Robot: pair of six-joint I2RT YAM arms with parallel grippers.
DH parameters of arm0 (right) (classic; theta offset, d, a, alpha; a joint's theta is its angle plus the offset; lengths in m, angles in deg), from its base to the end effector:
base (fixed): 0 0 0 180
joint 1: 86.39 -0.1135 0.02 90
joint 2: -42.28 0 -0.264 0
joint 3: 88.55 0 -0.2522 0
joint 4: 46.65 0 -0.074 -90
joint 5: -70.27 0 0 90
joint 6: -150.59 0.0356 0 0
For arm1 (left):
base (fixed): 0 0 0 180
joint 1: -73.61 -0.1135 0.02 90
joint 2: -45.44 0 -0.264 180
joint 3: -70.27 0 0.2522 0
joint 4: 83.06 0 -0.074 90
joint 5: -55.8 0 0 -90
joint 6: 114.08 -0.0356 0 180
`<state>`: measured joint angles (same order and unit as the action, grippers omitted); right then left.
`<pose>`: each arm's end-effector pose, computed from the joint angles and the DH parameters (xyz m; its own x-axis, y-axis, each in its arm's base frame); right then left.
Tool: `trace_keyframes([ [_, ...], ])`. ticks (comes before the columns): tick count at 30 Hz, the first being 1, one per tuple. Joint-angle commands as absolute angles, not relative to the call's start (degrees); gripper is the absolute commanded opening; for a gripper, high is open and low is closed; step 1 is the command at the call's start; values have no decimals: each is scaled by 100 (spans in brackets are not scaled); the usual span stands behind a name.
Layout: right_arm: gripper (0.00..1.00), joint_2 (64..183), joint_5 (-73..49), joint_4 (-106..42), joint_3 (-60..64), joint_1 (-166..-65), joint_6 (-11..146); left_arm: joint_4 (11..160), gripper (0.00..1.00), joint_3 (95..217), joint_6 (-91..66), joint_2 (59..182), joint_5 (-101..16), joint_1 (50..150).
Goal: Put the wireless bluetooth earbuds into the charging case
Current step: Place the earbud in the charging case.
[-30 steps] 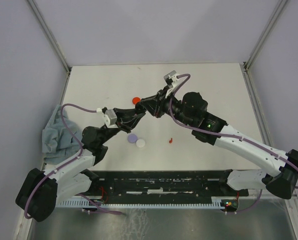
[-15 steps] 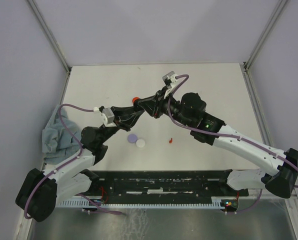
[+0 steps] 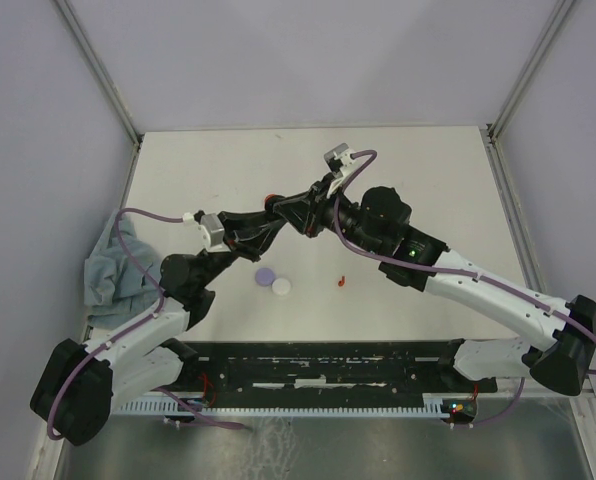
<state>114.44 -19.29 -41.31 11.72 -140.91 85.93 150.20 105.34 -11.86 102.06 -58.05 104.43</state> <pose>0.1731 0.2433 0.4023 -0.3300 0.2744 -0.9032 -0.7496 0.5053 0.4274 0.1644 -0.1148 0.2973 0.2795 -0.3921 -0.8764 0.8422 0.5384 0.0276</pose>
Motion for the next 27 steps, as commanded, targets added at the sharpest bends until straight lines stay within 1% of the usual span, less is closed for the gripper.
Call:
trace_keyframes([
  [1,16,11466,-1870,-4483,1171,-14148,8670,15385,3,10828,-985,10094,-5685,10429],
  [8,16,11471,-1893,-4474,1219,-14168,8669,15392,3,10856,-895,10073,-5562,10429],
  [21,20,11490,-2006,-4612,1428,-14256,8648,15319,3,10896,-778,9987,-4999,10428],
  [27,22,11530,-2034,-4631,1448,-14284,8655,15331,3,10911,-788,9950,-5005,10431],
])
